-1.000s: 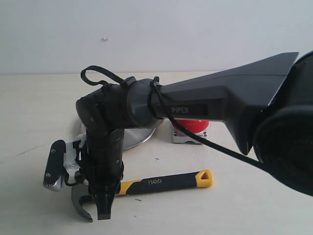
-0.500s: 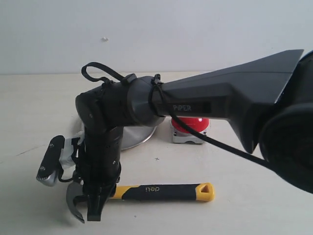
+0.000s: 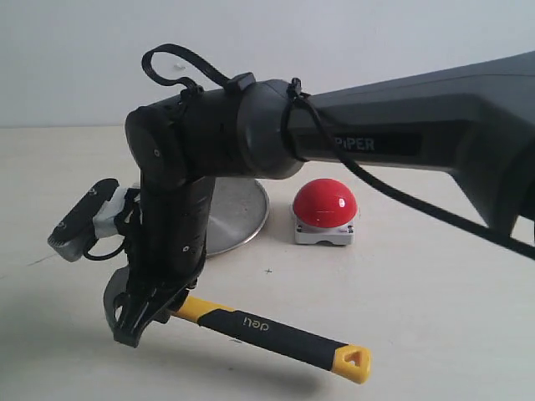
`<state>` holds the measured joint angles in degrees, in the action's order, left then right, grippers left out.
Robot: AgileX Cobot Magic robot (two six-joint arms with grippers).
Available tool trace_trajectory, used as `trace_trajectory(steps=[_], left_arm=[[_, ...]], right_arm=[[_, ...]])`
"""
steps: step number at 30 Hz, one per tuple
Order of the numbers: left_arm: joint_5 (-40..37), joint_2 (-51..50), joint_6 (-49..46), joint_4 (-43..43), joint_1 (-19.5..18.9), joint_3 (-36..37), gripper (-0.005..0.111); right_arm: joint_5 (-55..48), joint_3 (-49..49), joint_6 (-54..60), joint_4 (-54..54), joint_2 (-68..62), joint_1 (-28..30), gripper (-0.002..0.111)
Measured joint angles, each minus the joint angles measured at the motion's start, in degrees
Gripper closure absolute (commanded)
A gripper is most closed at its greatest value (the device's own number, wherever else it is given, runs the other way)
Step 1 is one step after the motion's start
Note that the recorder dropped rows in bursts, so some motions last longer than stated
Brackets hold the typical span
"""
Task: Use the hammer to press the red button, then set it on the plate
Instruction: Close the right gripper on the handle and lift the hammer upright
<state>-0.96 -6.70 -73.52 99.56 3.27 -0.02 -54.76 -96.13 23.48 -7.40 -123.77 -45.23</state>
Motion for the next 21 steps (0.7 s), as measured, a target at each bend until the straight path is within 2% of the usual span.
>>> trace_trajectory(steps=[14,21], left_arm=[[0.0,0.0,0.0,0.0,0.0,0.0,0.107],[0.0,0.0,0.0,0.0,0.0,0.0,0.107]], right_arm=[[6.9,0.2,-15.9,3.4,8.2,0.0,0.108],[19.5,12.7,-23.0,3.0,16.7,0.0,0.108]])
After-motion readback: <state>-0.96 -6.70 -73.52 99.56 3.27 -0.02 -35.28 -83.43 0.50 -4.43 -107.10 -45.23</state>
